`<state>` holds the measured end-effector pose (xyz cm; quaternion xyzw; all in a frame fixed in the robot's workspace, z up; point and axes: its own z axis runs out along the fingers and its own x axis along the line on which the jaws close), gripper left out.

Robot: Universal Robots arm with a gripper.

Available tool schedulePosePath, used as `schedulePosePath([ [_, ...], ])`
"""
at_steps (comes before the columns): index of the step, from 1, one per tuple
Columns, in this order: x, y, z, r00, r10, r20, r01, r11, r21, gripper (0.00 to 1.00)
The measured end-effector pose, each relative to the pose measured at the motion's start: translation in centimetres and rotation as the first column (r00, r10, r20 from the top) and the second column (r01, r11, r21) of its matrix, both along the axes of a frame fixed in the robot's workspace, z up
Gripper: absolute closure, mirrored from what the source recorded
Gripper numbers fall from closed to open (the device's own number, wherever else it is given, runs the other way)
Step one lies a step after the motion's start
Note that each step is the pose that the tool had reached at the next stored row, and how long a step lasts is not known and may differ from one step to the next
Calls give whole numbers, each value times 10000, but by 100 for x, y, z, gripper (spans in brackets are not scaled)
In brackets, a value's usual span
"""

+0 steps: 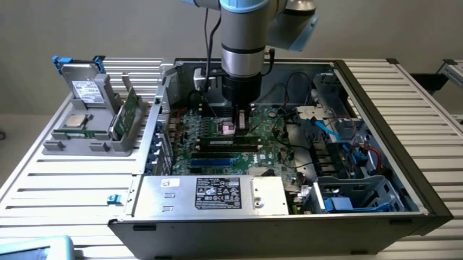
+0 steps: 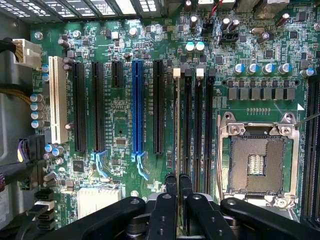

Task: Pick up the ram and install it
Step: 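Insert the ram into the slot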

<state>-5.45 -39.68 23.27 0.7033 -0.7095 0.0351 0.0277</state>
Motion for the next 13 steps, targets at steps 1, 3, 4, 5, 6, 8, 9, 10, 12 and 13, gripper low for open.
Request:
schedulePosePath([
  [1, 0, -2, -1, 10000, -2, 1, 2, 10000, 1, 86],
  [3, 0, -3, 0, 10000, -16, -1, 16, 10000, -1, 86],
  [4, 1, -3, 0, 10000, -24, -1, 24, 10000, -2, 86],
  [5, 0, -3, 1, 10000, -38, -2, 38, 10000, -4, 86],
  [6, 0, -3, 1, 10000, -60, -2, 60, 10000, -4, 86],
  [8, 0, -7, 0, 10000, -66, -1, 66, 10000, -1, 86],
  [9, 1, -10, 0, 10000, -66, -1, 66, 10000, -2, 86],
  [10, 3, -11, 0, 10000, -71, -2, 71, 10000, -2, 86],
  [12, 3, -11, 0, 10000, -80, -3, 80, 10000, -4, 86],
  [13, 3, -11, 0, 10000, -80, -3, 80, 10000, -4, 86],
])
